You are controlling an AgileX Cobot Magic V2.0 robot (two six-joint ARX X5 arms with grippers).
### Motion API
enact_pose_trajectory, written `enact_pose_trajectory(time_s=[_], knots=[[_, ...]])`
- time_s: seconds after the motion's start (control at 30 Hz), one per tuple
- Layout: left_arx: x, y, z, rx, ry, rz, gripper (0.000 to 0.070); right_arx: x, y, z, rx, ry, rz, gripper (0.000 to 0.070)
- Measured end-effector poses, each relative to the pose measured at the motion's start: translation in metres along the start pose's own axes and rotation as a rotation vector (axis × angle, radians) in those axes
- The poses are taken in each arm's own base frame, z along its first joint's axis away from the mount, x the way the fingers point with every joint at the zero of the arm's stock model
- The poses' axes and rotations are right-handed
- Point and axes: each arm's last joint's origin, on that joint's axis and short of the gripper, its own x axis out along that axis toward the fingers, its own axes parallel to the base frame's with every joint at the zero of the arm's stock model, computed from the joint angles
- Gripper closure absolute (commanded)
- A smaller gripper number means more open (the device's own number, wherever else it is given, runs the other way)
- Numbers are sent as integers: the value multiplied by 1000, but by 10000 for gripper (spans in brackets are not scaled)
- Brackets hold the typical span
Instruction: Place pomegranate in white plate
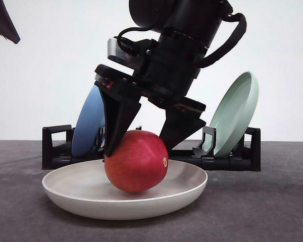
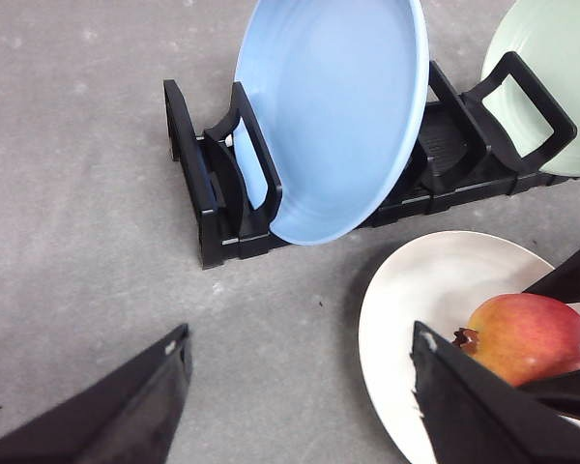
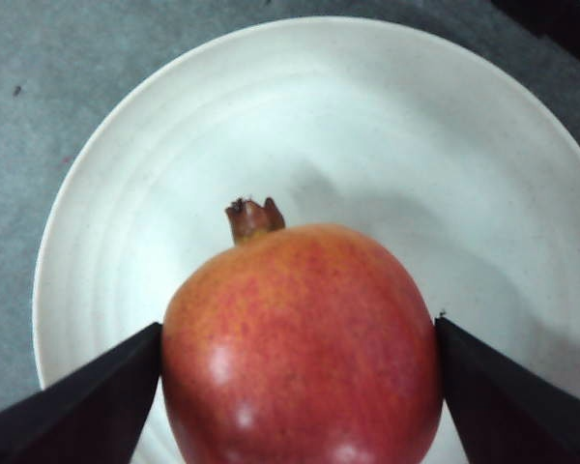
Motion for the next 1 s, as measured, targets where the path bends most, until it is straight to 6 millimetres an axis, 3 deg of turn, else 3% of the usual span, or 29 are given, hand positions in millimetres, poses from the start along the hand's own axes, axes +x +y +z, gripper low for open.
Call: enact_pose_trajectory(time_s=[0.27,0.47,0.67,0.8,1.0], knots=[[0,0,0,0,0,0,270,1,0,0,0,4,-1,193],[0,0,0,0,0,0,270,5,0,-1,0,13,-2,80],[0,0,0,0,0,0,270,2,2,1,-17,-4,5,76],[0,0,0,-1,1,0,270,-22,6,5,-80,-89,-30,77],[0,0,0,0,1,0,270,-68,8,12,-134,-360,-4,79]])
